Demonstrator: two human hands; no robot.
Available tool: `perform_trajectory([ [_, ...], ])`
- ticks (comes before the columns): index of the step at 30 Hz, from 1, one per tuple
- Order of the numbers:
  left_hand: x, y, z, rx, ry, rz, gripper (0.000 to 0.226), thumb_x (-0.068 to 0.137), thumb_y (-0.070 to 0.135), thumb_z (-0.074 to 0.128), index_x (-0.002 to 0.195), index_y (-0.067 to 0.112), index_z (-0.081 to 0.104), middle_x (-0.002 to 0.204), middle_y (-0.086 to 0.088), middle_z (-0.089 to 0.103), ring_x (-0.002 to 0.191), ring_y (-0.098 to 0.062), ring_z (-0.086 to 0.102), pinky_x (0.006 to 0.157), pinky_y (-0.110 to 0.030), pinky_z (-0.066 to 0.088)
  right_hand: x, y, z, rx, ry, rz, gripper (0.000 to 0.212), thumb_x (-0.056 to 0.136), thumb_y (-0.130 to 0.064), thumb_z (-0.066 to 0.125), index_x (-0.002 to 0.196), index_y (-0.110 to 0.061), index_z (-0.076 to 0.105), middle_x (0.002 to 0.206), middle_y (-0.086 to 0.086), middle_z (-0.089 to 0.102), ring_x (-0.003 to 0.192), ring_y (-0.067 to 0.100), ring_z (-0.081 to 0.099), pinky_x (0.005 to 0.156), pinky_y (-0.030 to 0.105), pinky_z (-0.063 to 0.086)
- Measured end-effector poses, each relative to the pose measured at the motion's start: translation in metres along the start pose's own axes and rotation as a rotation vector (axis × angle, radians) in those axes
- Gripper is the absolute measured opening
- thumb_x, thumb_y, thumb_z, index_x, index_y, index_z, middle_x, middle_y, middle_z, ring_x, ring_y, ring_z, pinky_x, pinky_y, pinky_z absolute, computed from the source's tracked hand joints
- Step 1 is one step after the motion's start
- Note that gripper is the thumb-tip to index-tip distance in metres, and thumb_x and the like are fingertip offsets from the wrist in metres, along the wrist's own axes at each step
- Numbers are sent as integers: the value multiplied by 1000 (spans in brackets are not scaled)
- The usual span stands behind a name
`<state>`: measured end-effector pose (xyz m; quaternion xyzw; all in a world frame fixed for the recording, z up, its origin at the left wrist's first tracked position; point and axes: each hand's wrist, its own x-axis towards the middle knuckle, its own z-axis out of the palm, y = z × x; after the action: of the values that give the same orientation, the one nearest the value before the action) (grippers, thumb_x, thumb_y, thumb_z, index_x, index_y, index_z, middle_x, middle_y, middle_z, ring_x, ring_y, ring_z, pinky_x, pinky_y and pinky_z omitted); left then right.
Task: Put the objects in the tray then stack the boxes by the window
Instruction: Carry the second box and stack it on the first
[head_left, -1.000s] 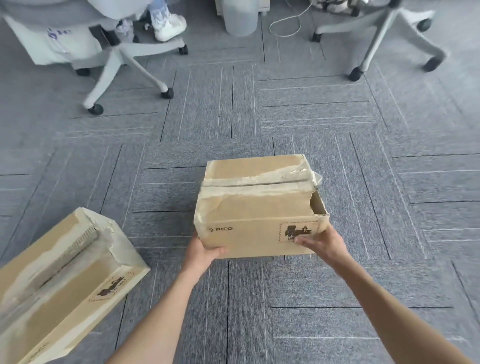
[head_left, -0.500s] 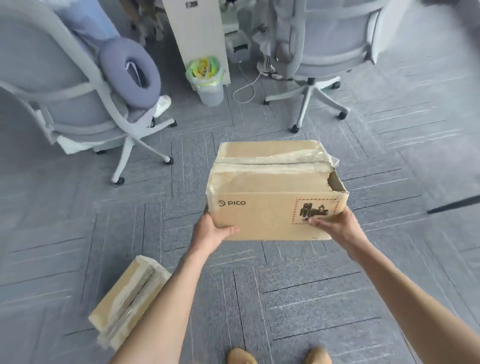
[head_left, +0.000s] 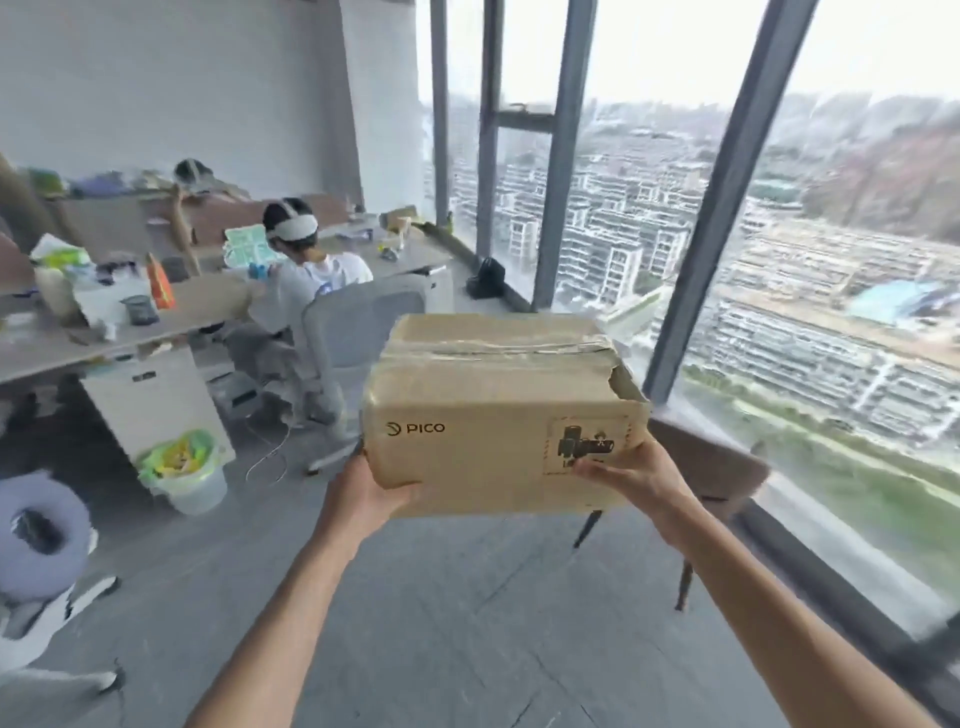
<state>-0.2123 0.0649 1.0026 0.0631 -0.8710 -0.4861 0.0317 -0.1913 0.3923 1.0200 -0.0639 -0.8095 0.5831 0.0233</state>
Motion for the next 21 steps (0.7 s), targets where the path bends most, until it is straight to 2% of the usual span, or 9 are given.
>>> perform_trajectory([
  [2,-3,49,19,-26,-72,126,67,64,28,90,121,17,57,106,3,66,102,-23,63,74,-30,46,-36,-19,-51,12,118,2,58,62,-29,95,114,-31,69,98,-15,78,95,7,72,82,42,61],
  [5,-25,121,59,-54,-174,297,72,65,27,90,128,18,55,108,7,61,104,-23,63,74,-29,42,-100,-43,-122,53,285,-11,46,64,-13,91,102,-27,69,83,-21,77,86,-1,71,64,25,61],
  [7,-47,164,94,-89,-279,392,77,64,32,90,130,23,52,113,10,61,106,-20,60,79,-30,45,-150,-52,-169,34,415,-22,43,69,-6,87,100,-27,67,74,-23,75,69,-11,68,74,23,59],
  [8,-59,184,113,-111,-338,420,81,61,36,91,131,23,52,115,10,61,107,-19,59,83,-32,49,-177,-54,-191,21,472,-18,46,70,-7,88,106,-26,67,80,-20,76,69,-10,69,79,27,57],
  [11,-111,243,169,-140,-509,533,90,53,50,90,127,21,48,118,9,61,110,-19,58,93,-43,53,-265,-55,-251,-6,629,-17,66,64,-24,92,123,-31,63,103,-12,76,90,2,72,88,37,51],
  [14,-179,299,223,-129,-645,682,90,57,50,88,131,23,46,115,10,59,106,-18,56,84,-35,51,-351,-50,-302,8,809,6,76,49,-45,91,119,-40,64,110,-11,76,107,16,69,95,46,52],
  [17,-253,345,274,-206,-777,746,76,61,34,90,126,24,53,111,8,64,100,-17,58,68,-24,45,-433,-35,-349,4,993,29,62,56,-30,93,111,-39,67,103,-12,77,105,18,70,95,48,54],
  [19,-303,371,311,-227,-861,777,71,60,28,91,122,24,57,108,6,67,100,-20,61,72,-31,48,-485,-24,-378,-10,1076,47,57,67,-16,90,112,-39,65,100,-14,78,101,14,70,98,50,53],
  [21,-355,396,345,-233,-948,803,68,58,28,91,119,25,60,105,7,69,96,-19,63,77,-36,53,-538,-11,-407,-19,1166,91,50,70,-14,88,106,-40,65,97,-16,77,99,13,70,99,51,52],
])
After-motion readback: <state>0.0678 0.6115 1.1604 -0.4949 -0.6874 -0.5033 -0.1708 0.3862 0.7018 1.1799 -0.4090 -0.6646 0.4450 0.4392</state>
